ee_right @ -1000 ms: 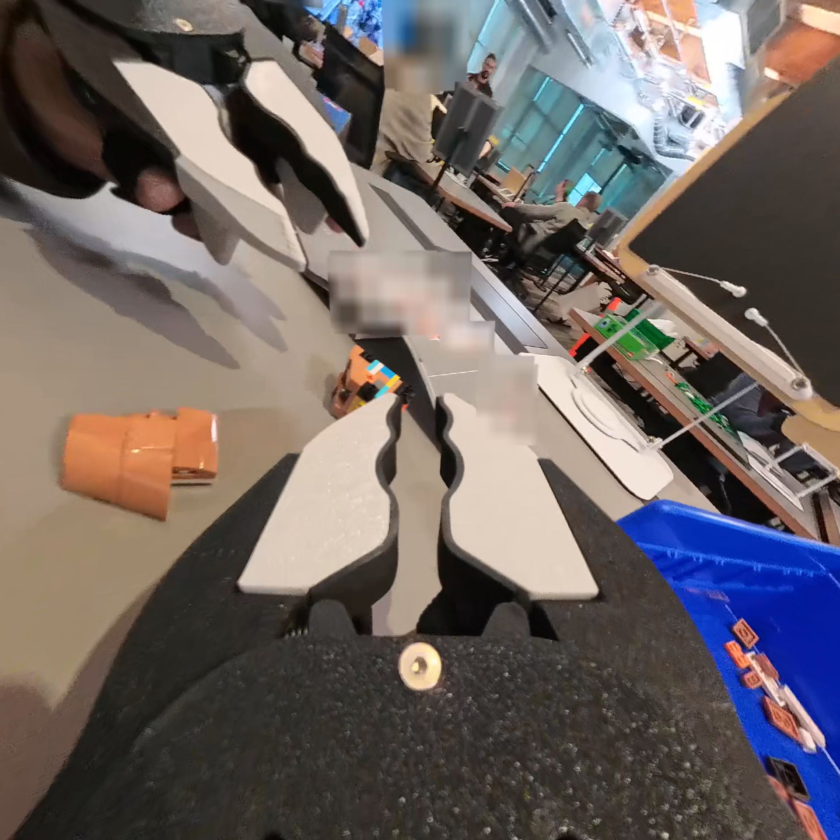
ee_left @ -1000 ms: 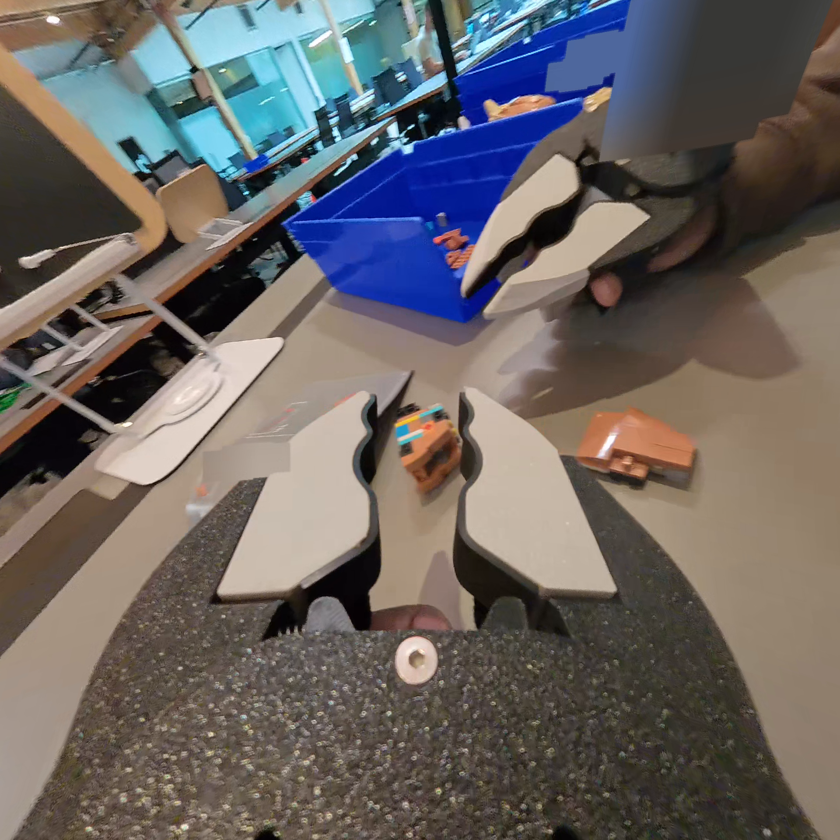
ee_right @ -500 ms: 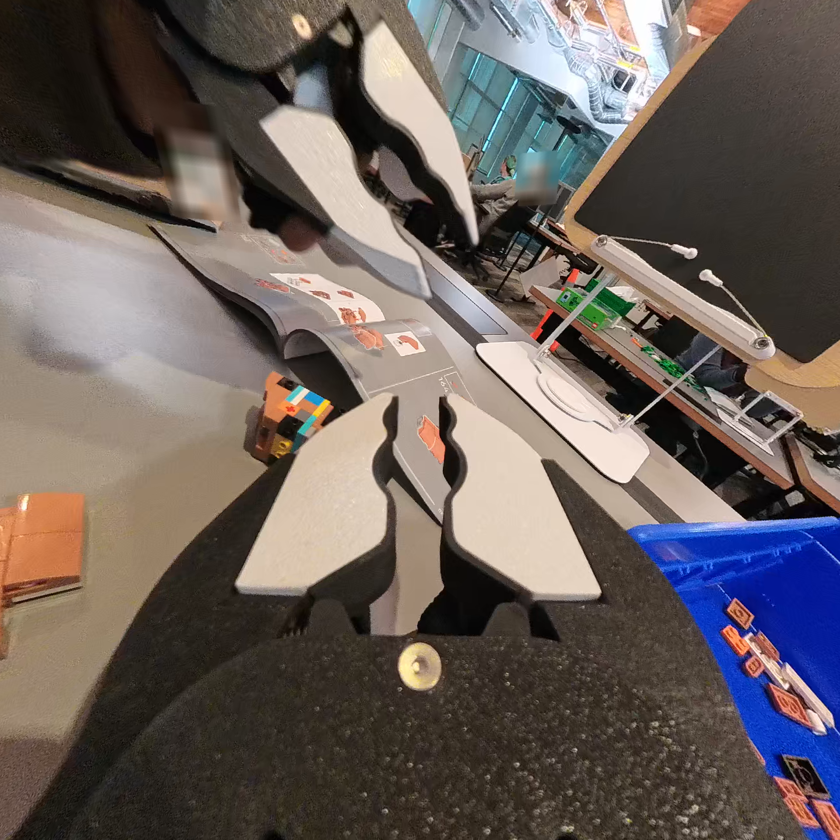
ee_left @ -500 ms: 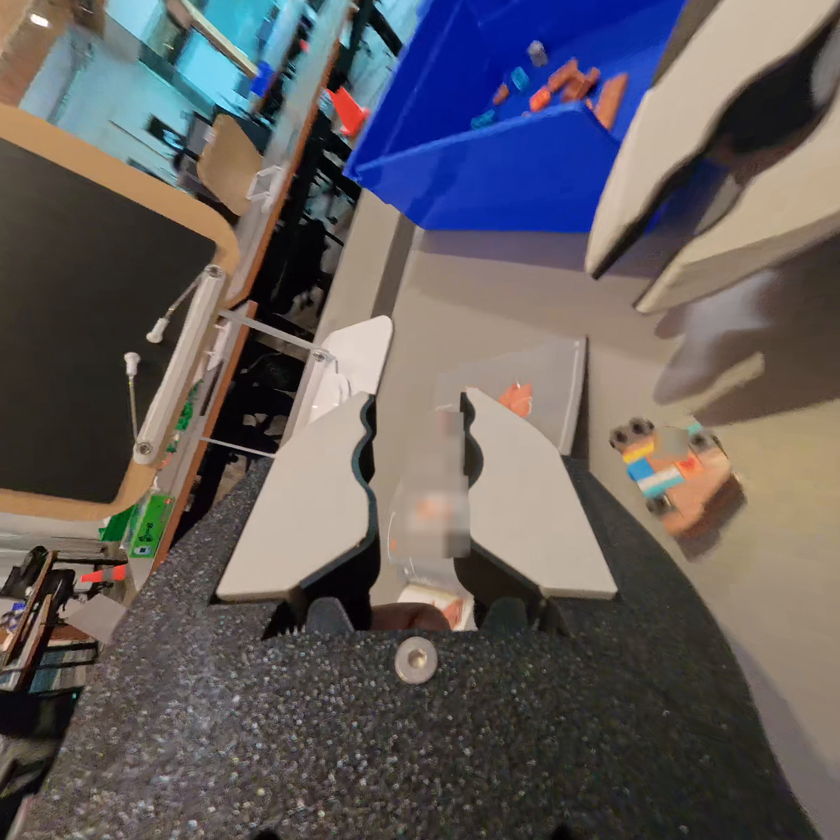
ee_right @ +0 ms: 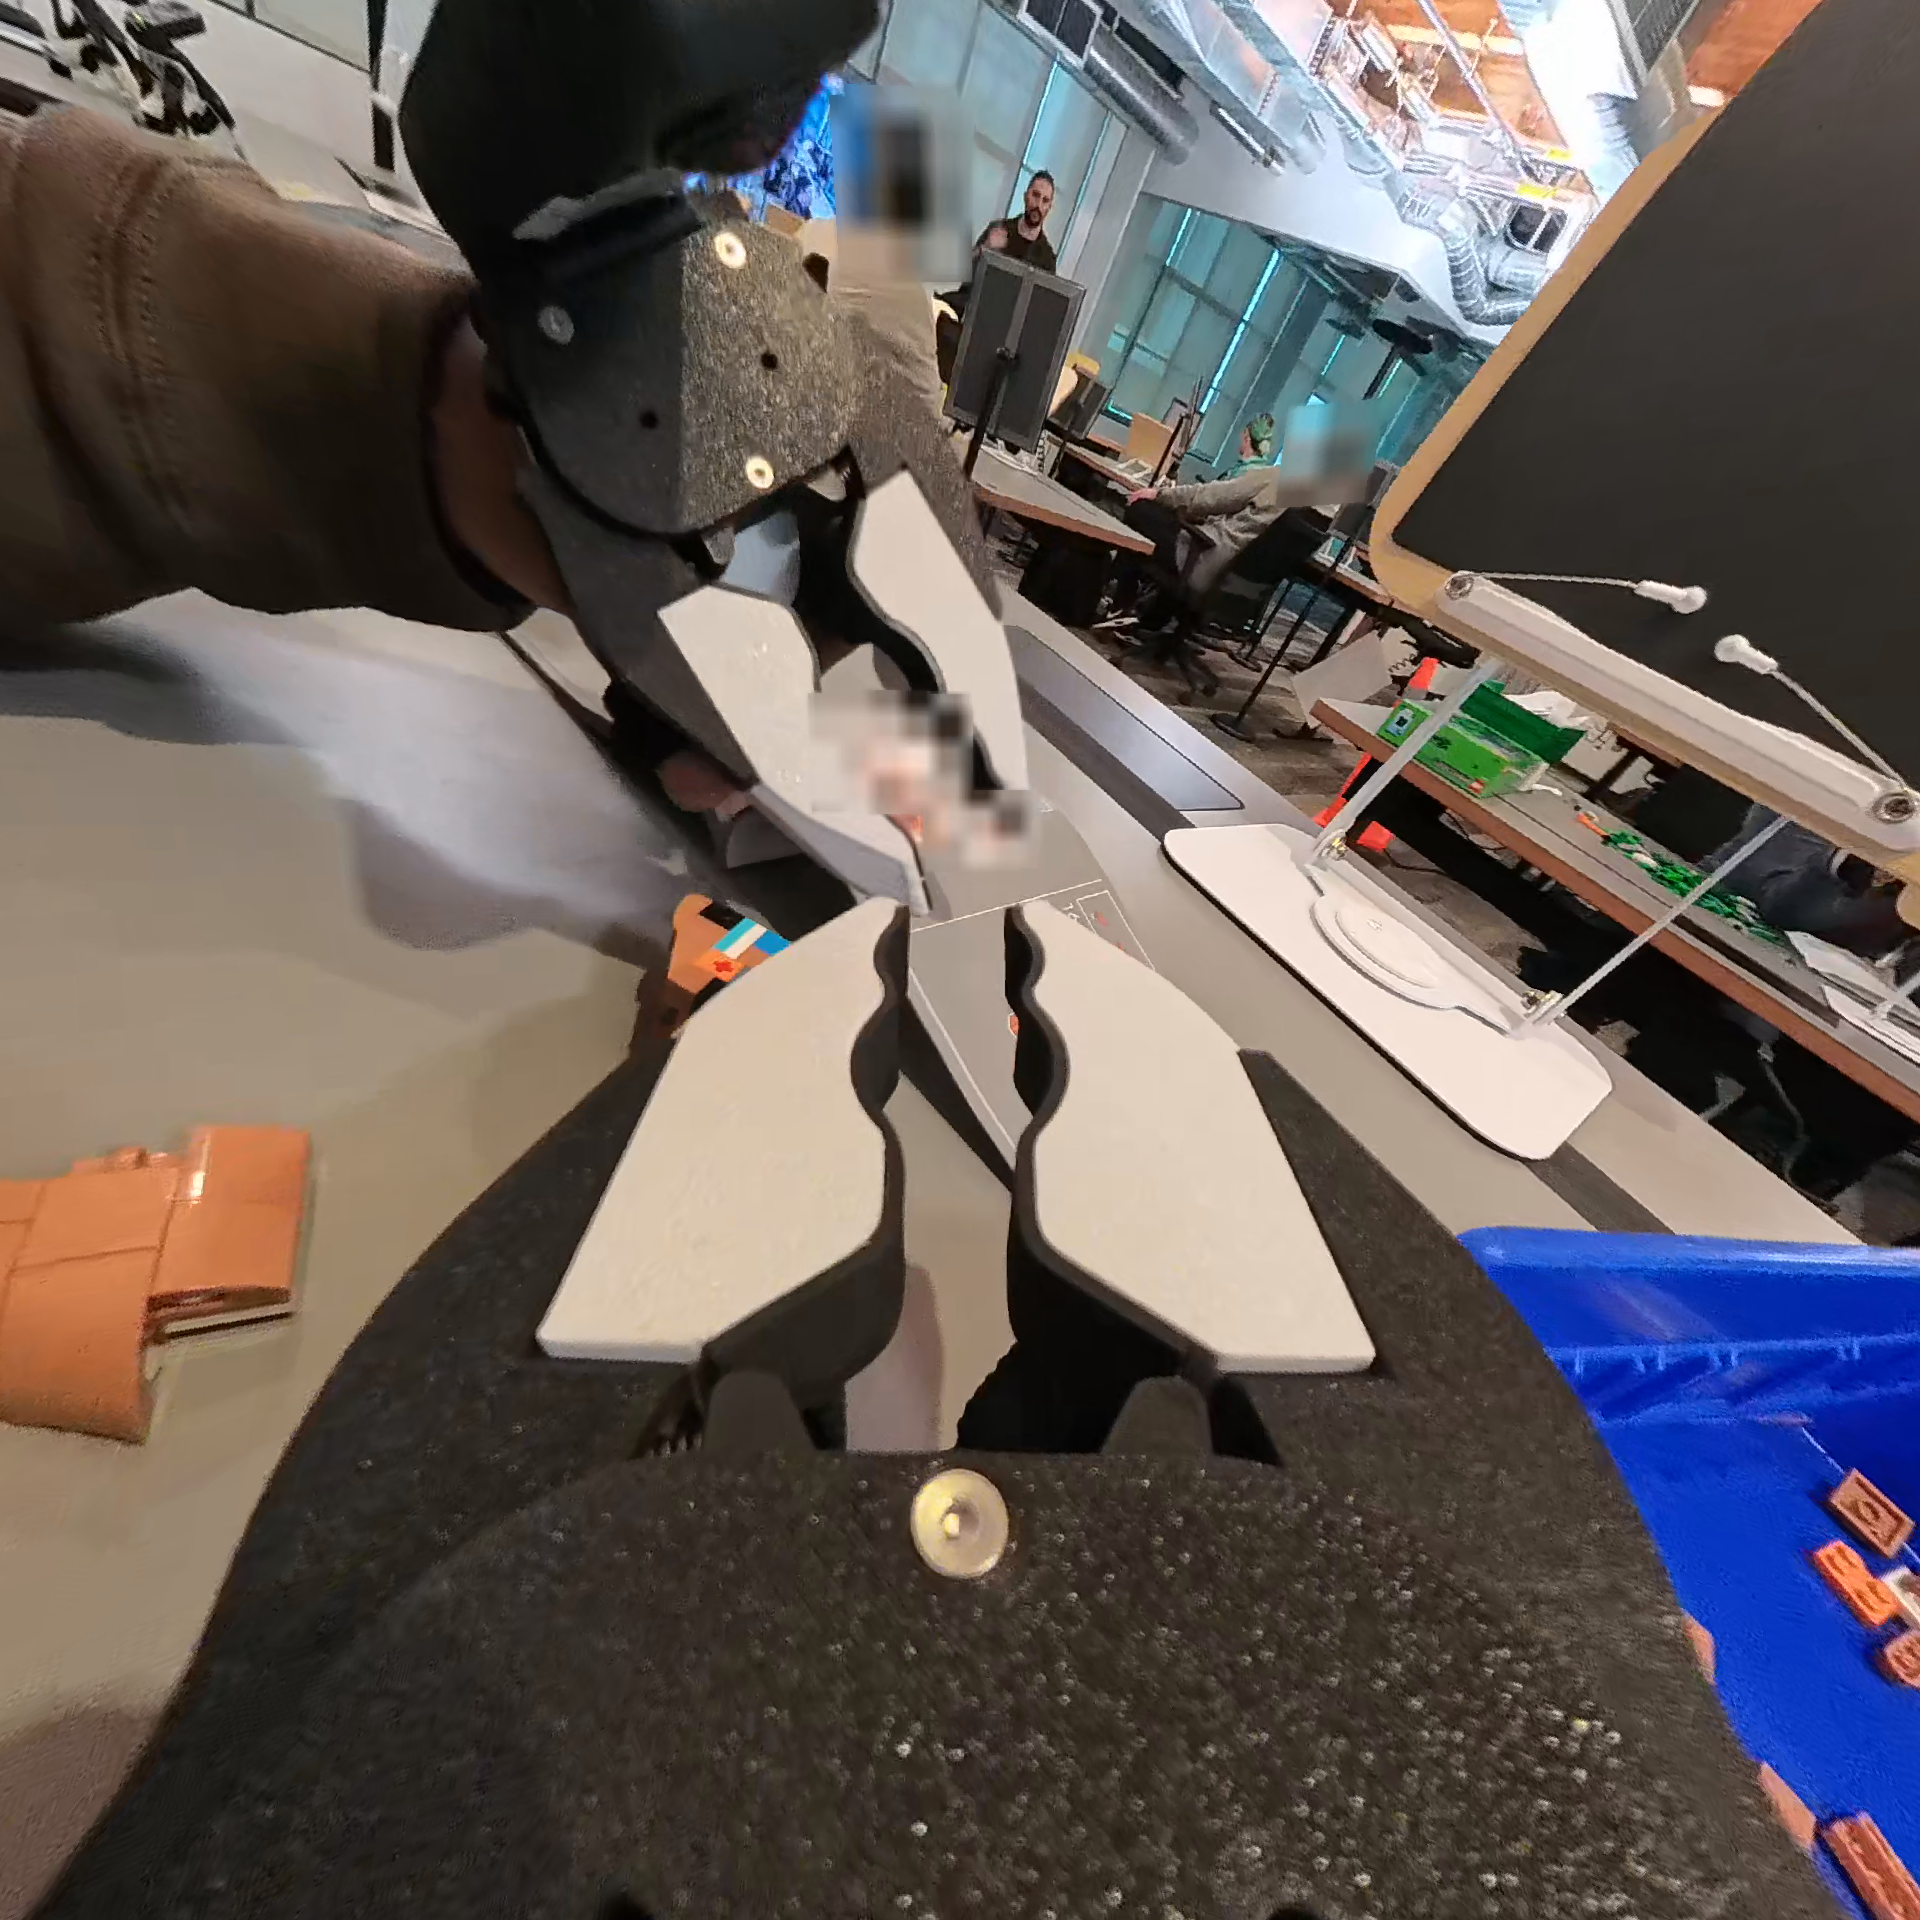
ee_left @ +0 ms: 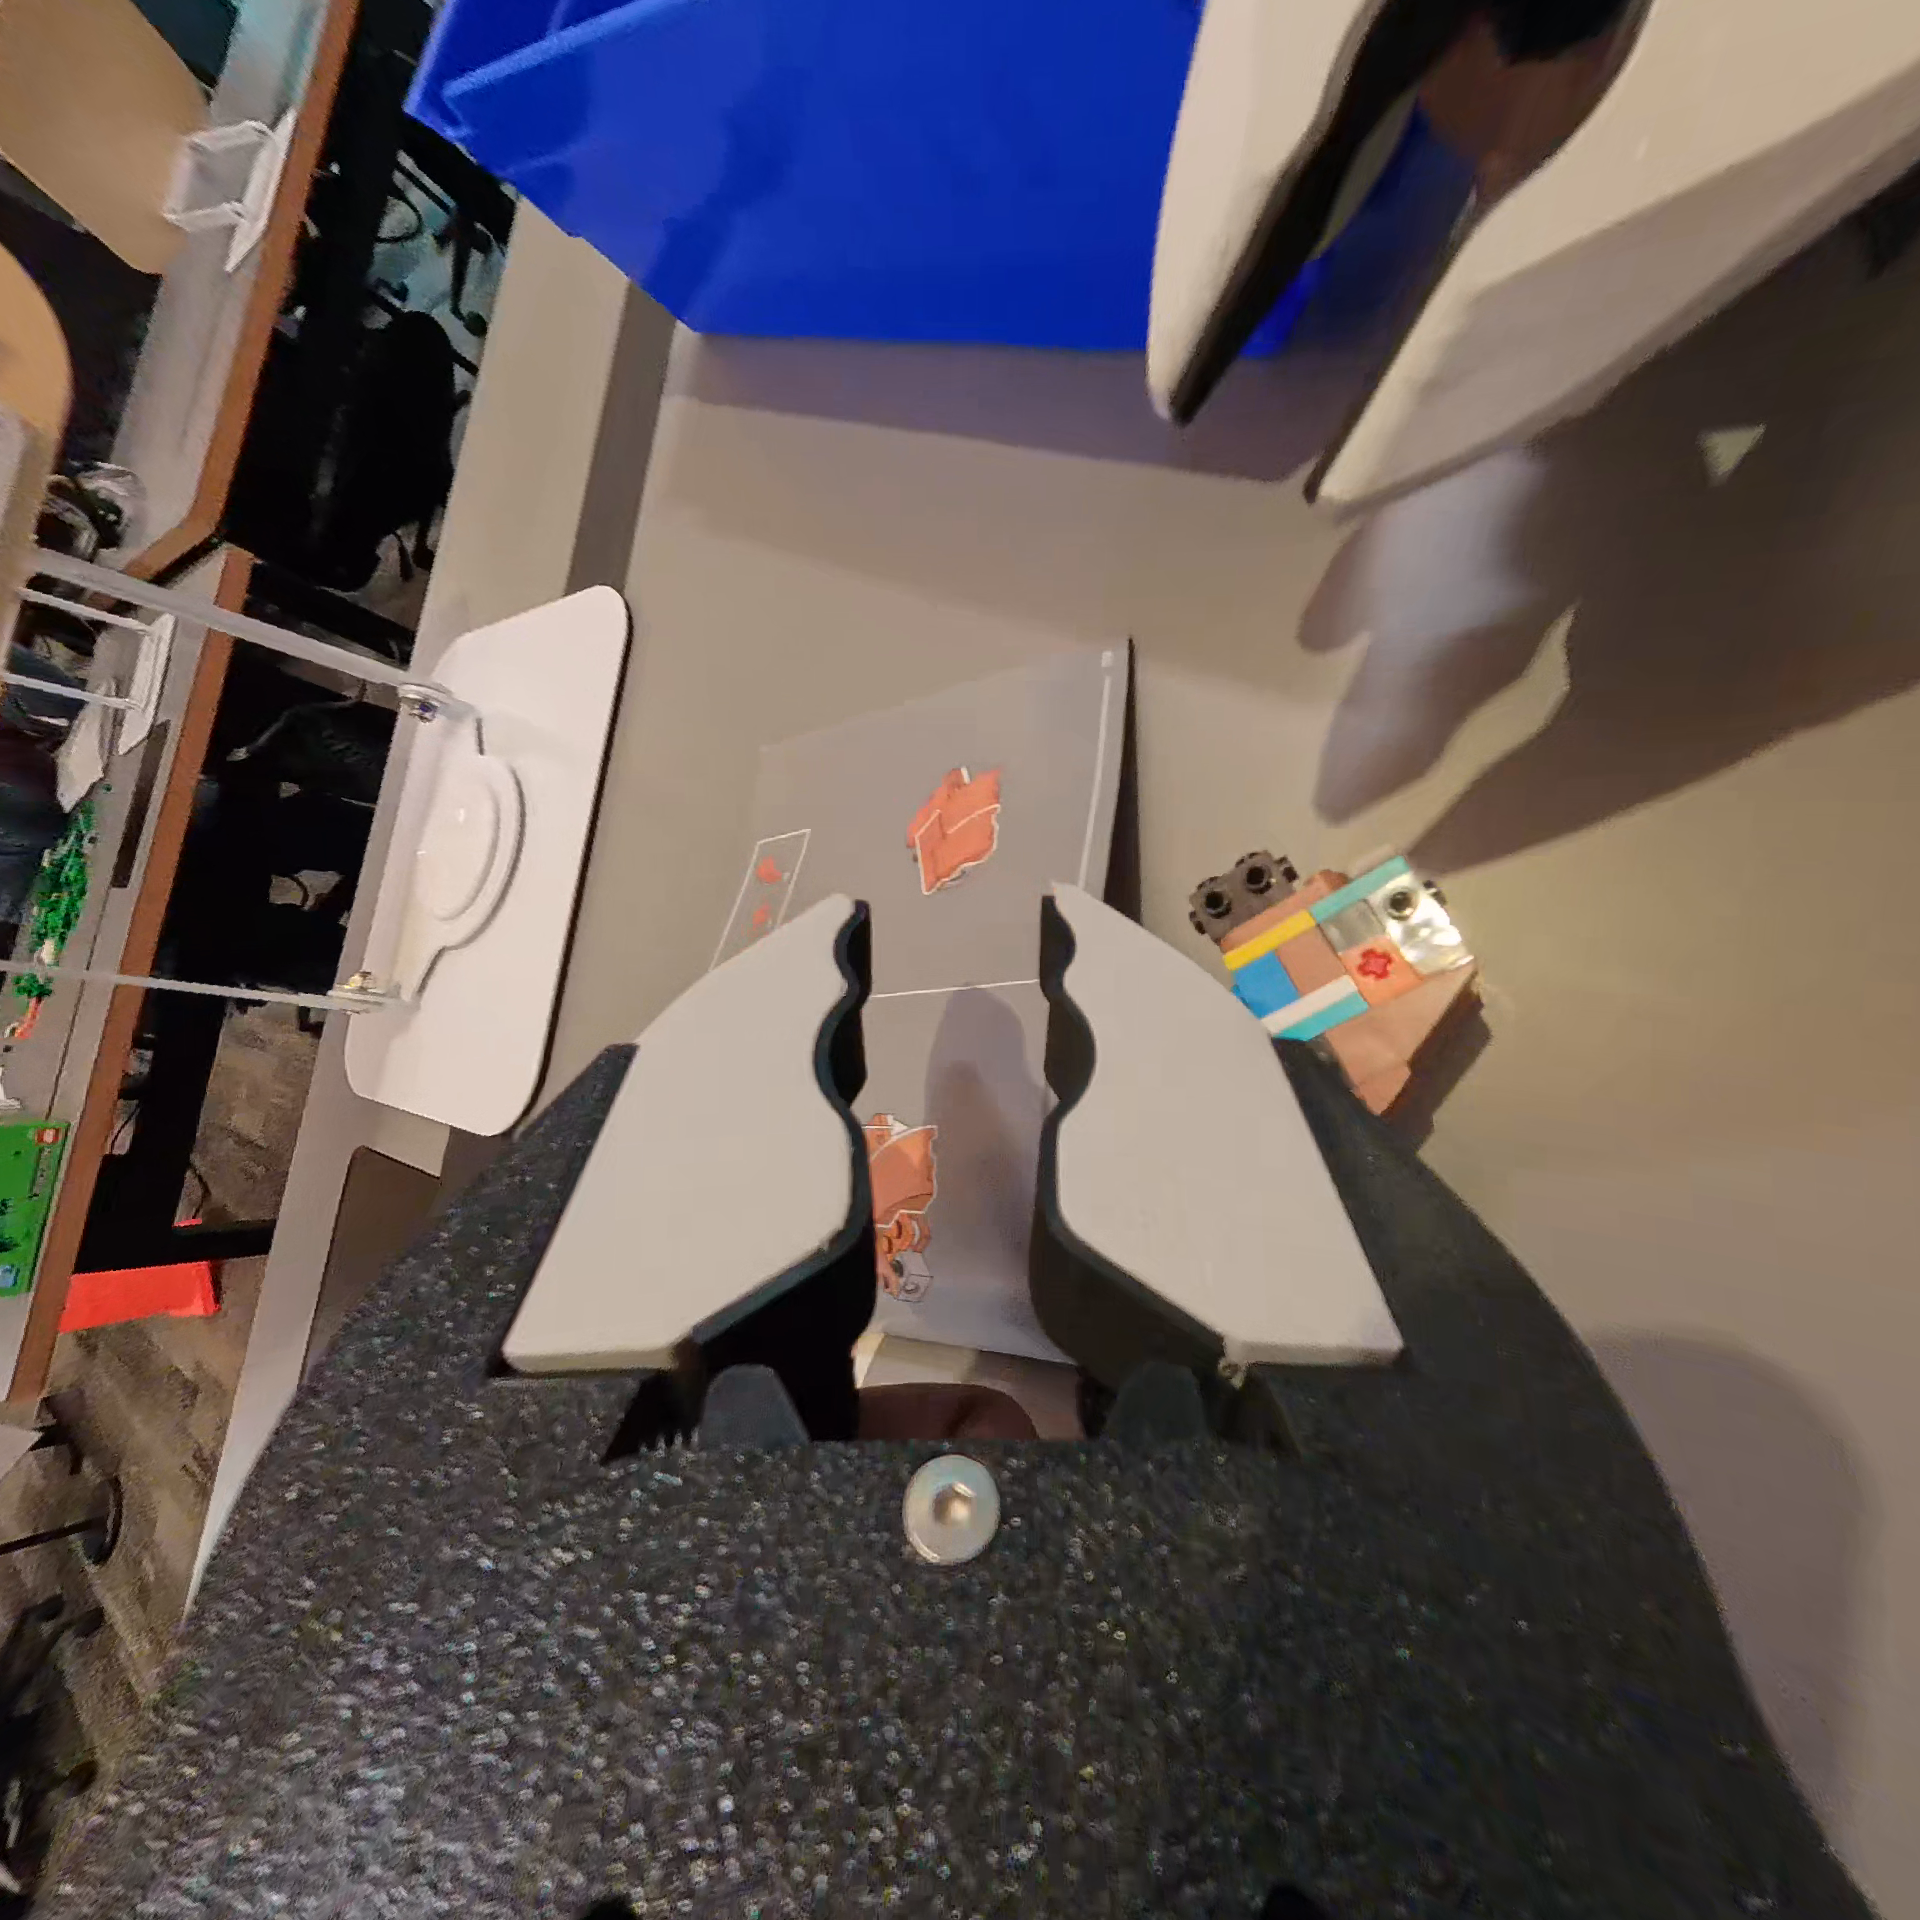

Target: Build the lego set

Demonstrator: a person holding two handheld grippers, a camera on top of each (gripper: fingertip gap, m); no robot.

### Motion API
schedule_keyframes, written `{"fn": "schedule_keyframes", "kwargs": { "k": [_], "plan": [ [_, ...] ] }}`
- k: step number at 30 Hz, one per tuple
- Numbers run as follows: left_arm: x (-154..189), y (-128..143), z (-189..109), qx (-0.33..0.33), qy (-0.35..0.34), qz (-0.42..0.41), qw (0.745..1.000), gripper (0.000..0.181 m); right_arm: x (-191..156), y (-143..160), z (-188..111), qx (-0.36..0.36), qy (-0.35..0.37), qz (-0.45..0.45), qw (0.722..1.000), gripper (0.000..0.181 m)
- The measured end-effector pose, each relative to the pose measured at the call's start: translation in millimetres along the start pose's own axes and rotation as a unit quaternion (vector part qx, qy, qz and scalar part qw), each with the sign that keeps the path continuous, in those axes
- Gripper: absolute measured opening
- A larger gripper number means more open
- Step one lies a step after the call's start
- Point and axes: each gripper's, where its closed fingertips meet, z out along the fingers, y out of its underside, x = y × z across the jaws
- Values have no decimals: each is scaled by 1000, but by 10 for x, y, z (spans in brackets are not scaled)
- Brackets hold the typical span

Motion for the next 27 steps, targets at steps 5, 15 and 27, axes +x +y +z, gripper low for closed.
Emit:
{"fn": "schedule_keyframes", "kwargs": {
  "k": [5,15,27],
  "plan": [
    [70,83,24,-33,9,17,999,28,16,4,-65,4,-1,-2,1000,16],
    [148,110,68,-60,11,39,997,28,54,23,-100,0,10,-5,1000,16],
    [125,99,51,-66,6,27,997,27,112,71,-135,-16,34,-15,999,16]
  ]
}}
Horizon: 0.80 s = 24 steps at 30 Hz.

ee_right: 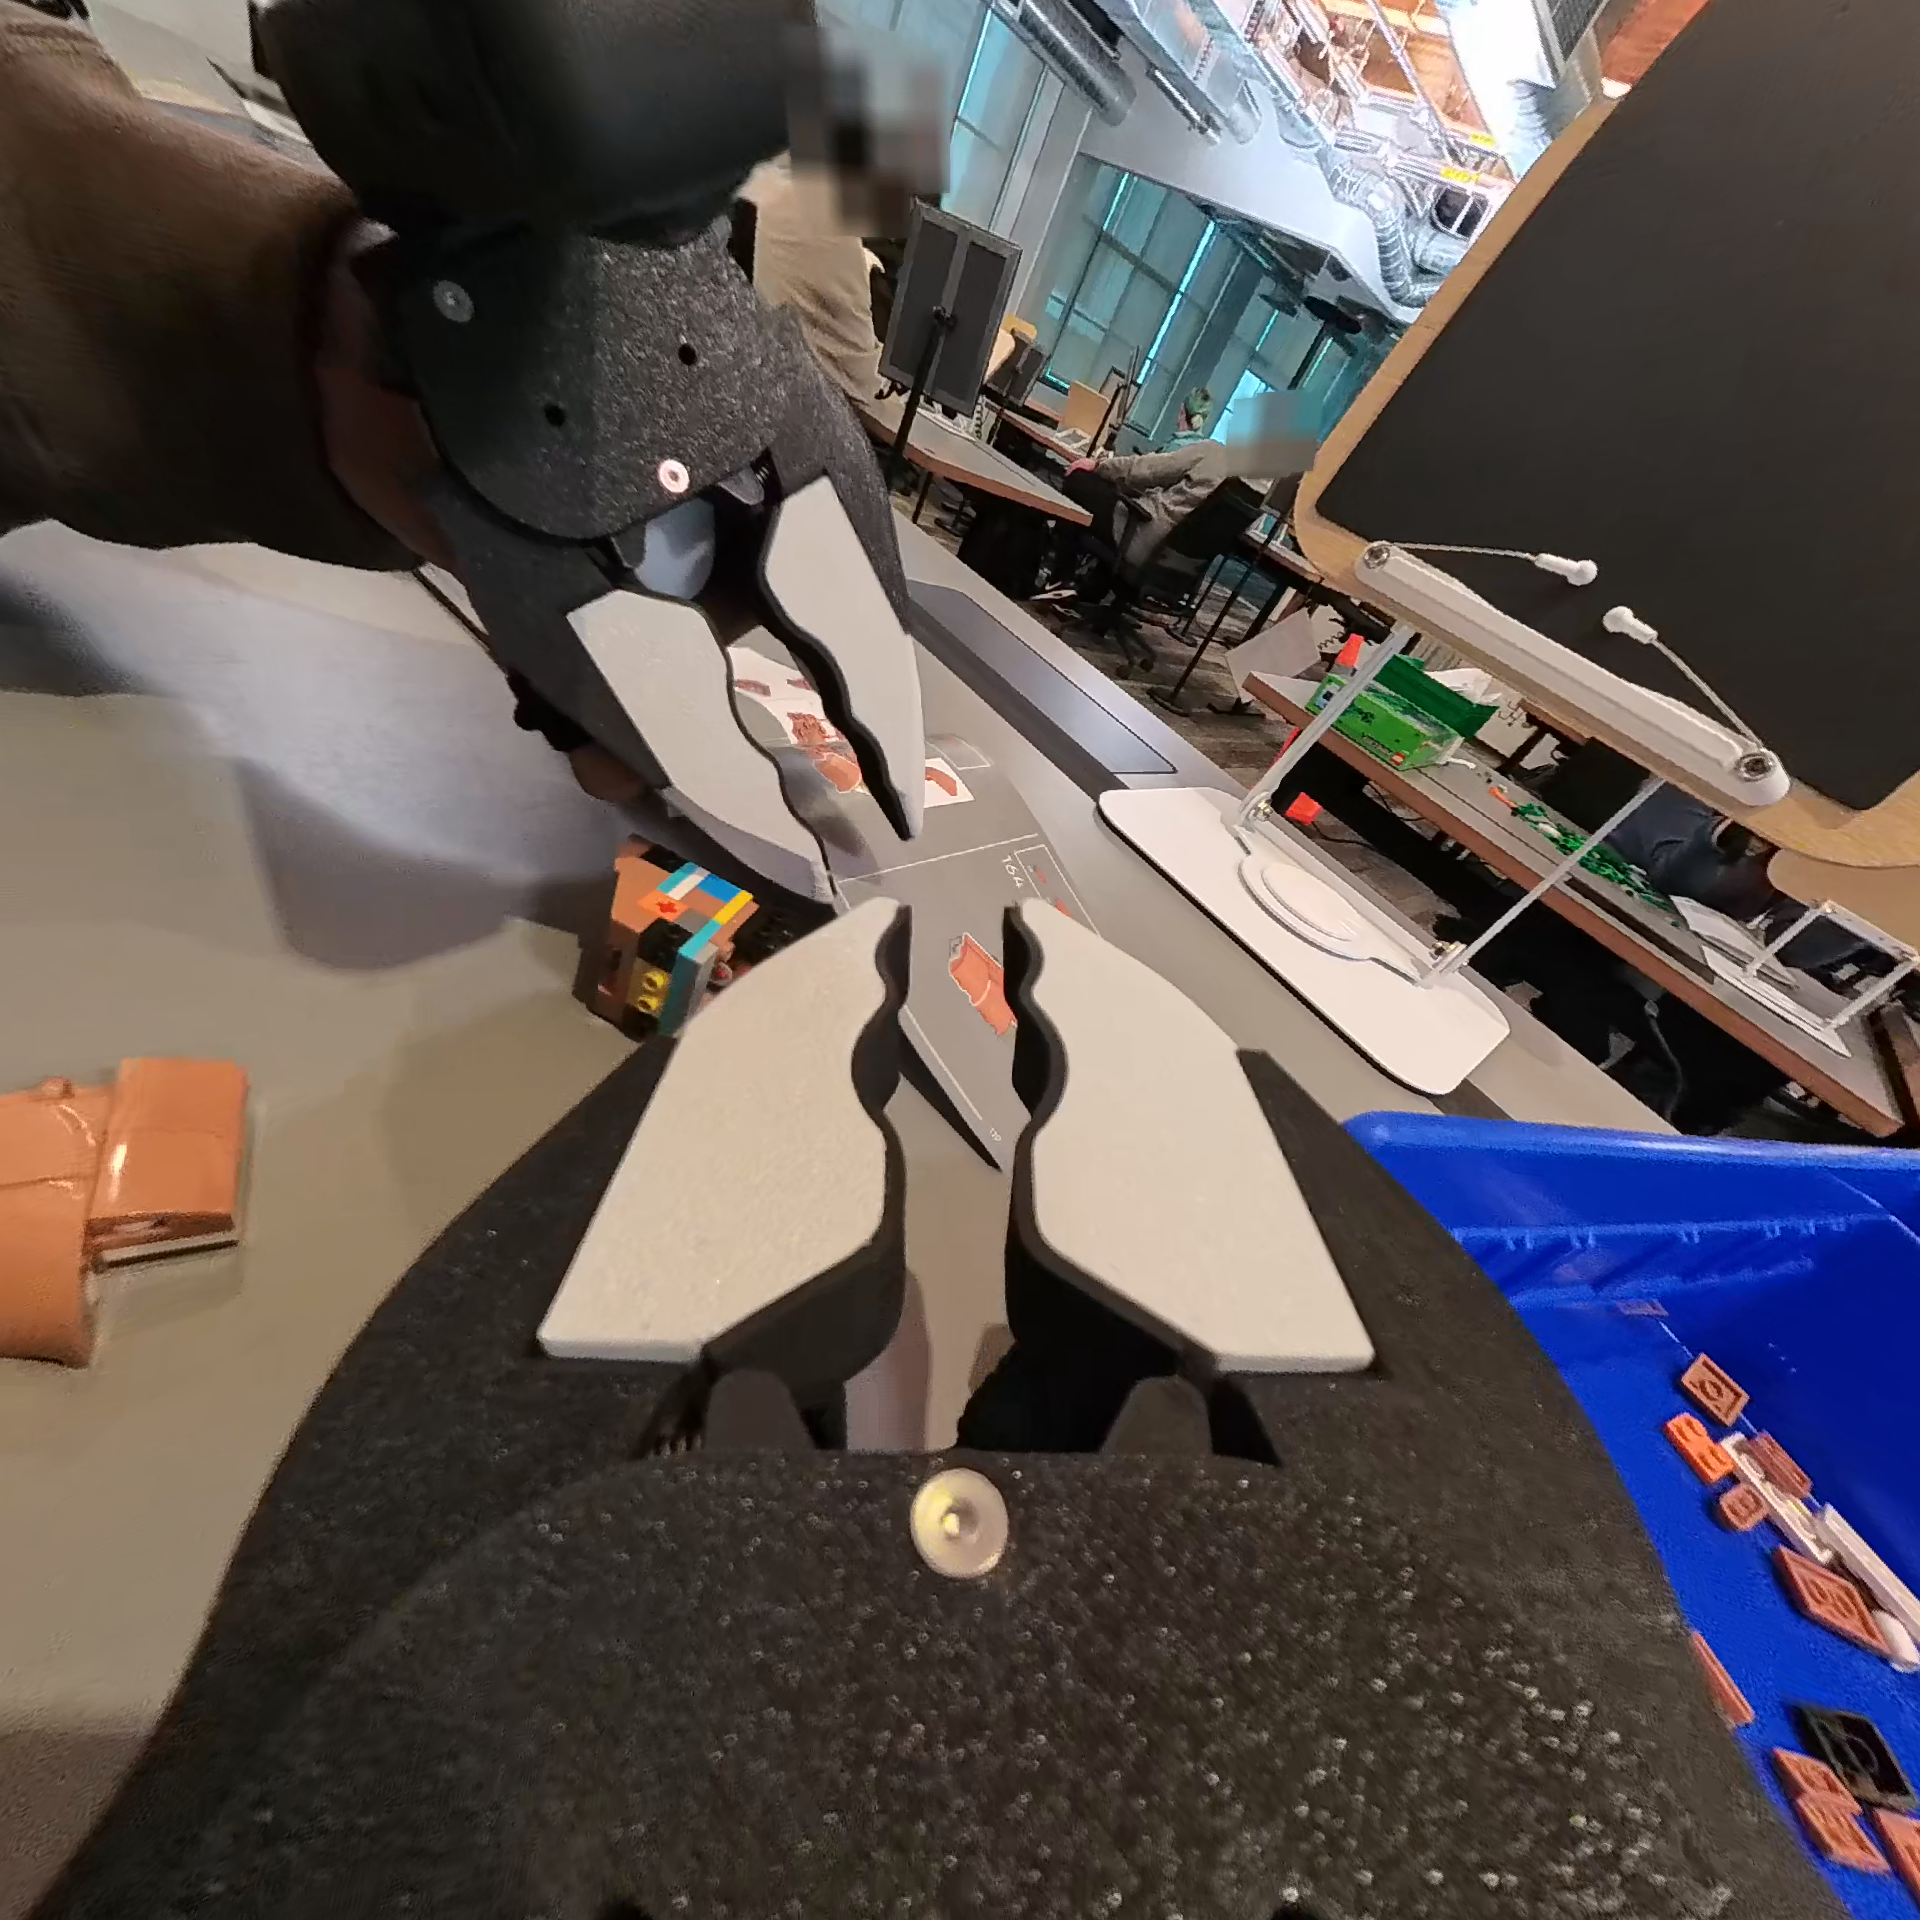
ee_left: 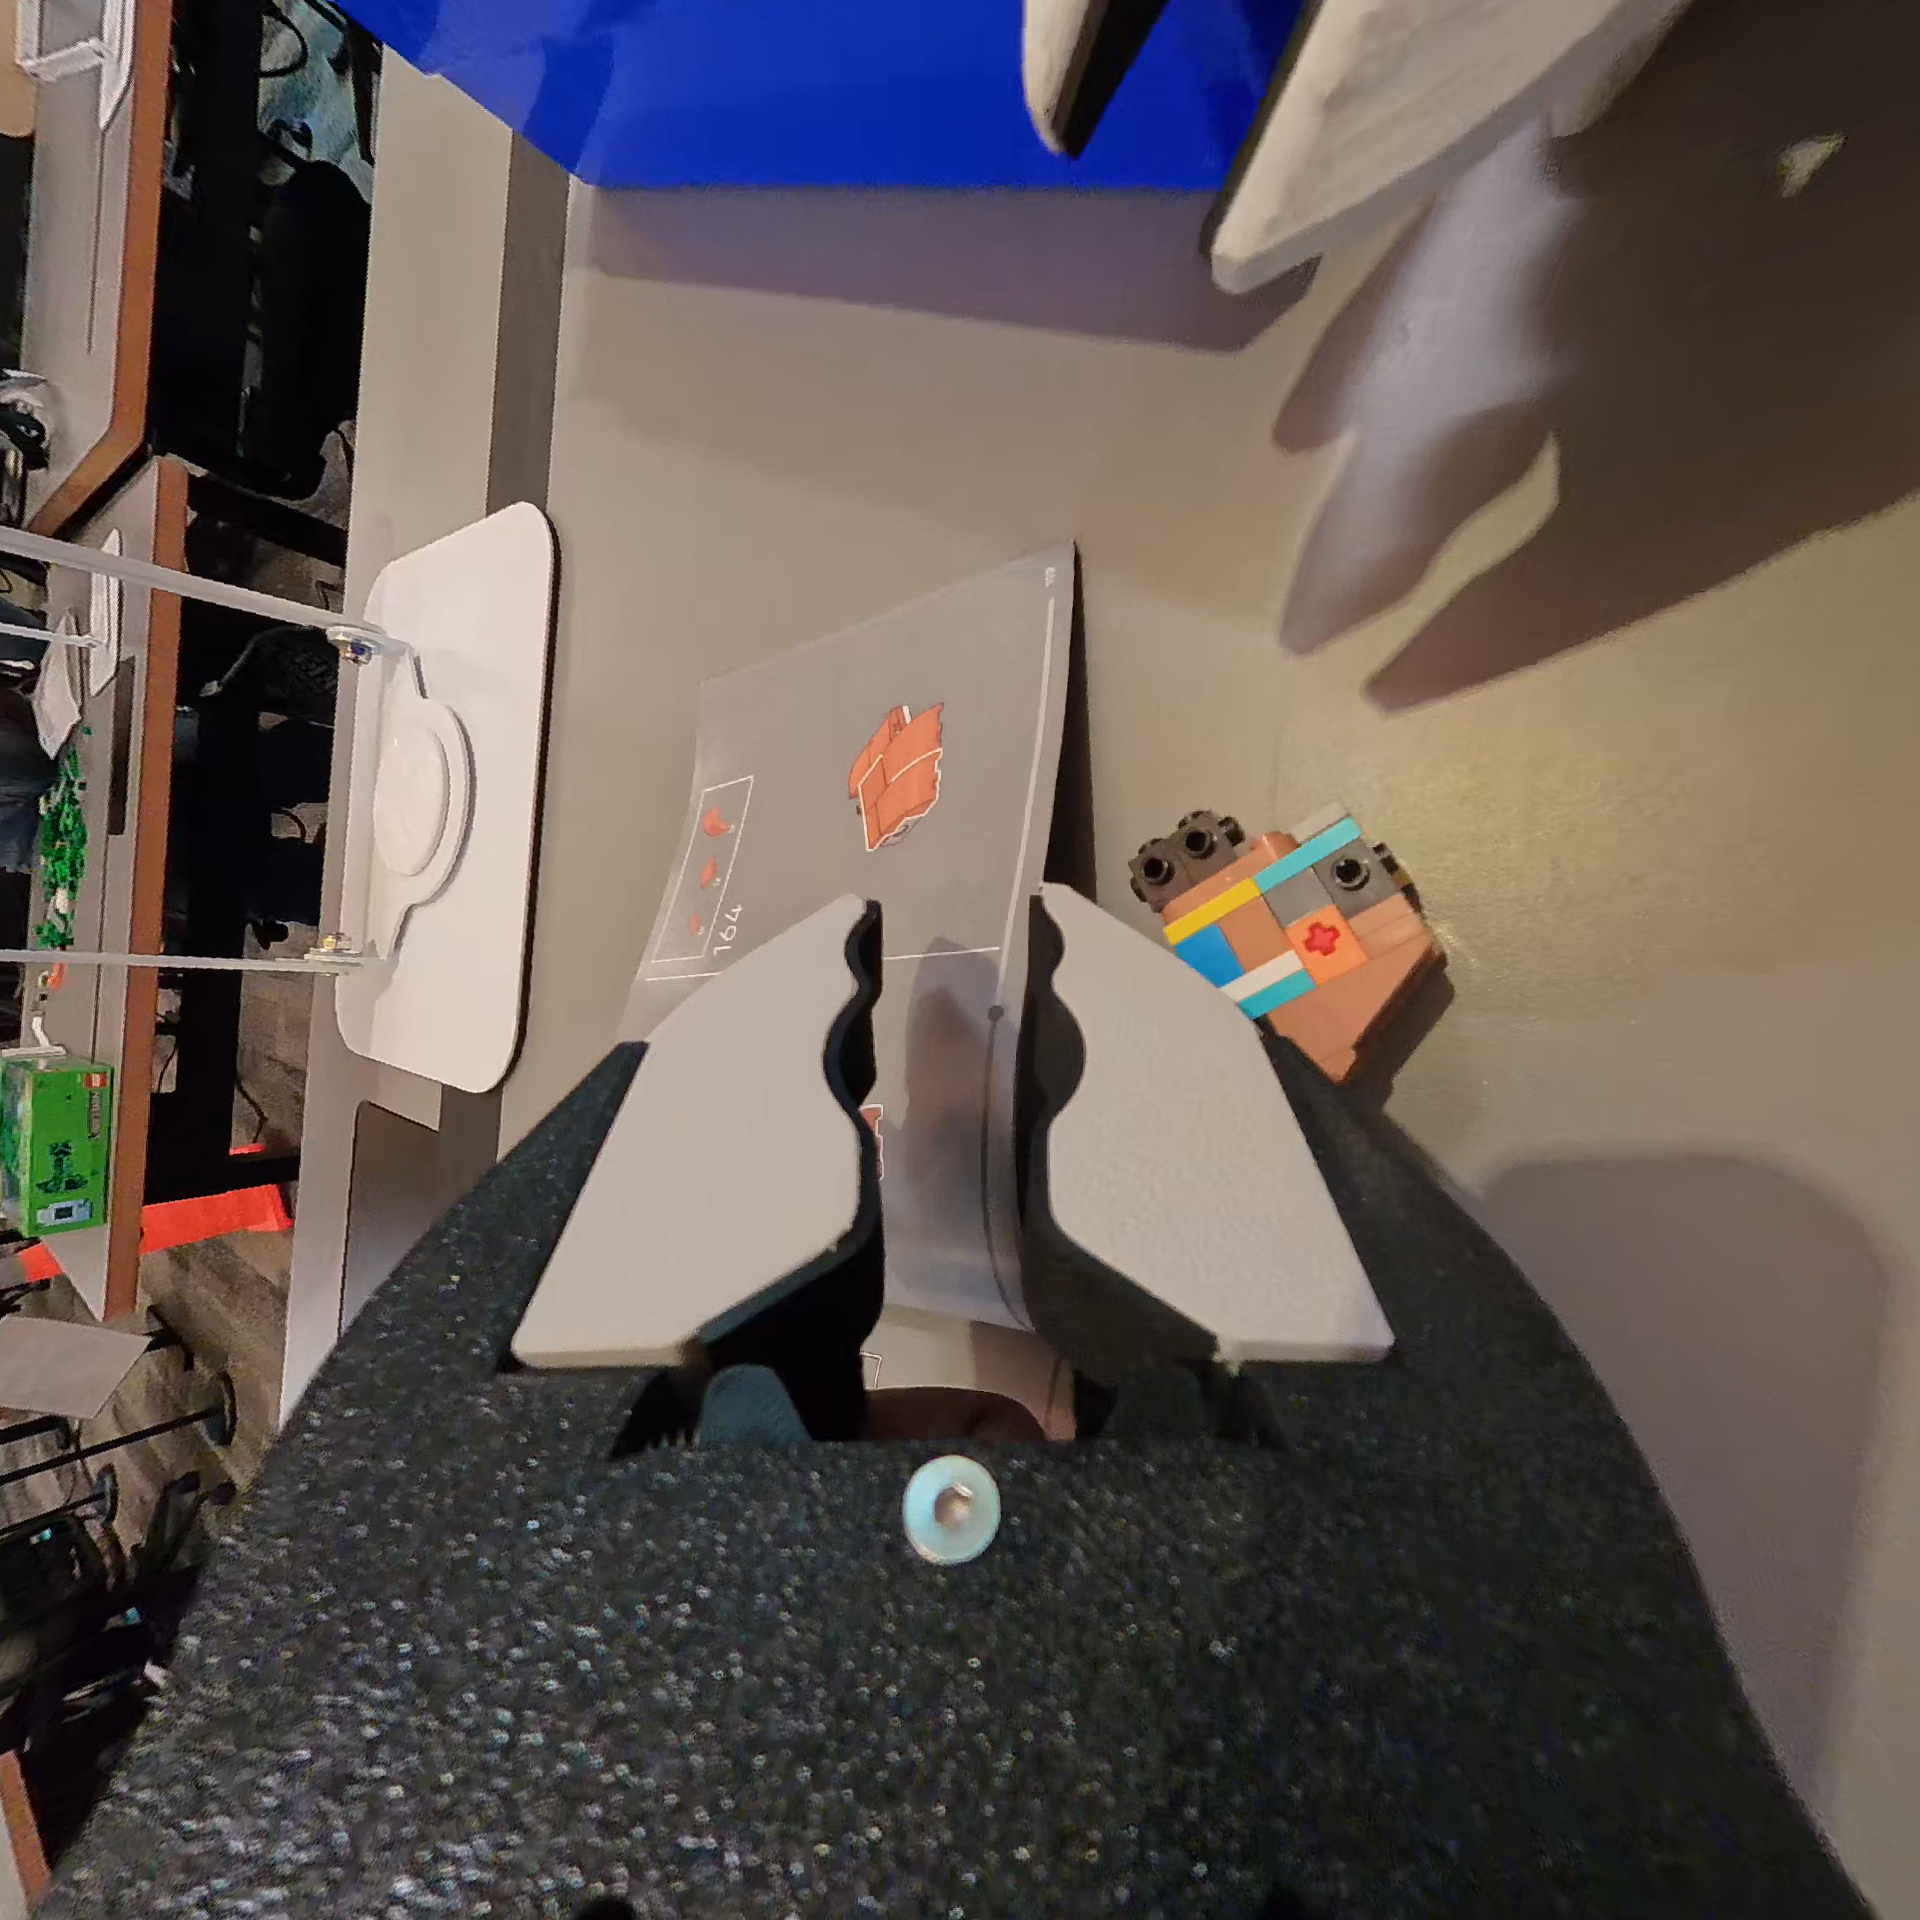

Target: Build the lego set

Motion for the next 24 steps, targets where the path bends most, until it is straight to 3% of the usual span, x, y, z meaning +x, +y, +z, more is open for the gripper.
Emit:
{"fn": "schedule_keyframes", "kwargs": {
  "k": [24],
  "plan": [
    [-83,-91,-34,34,-9,-41,999,26,-104,41,49,-15,-18,-38,999,15]
  ]
}}
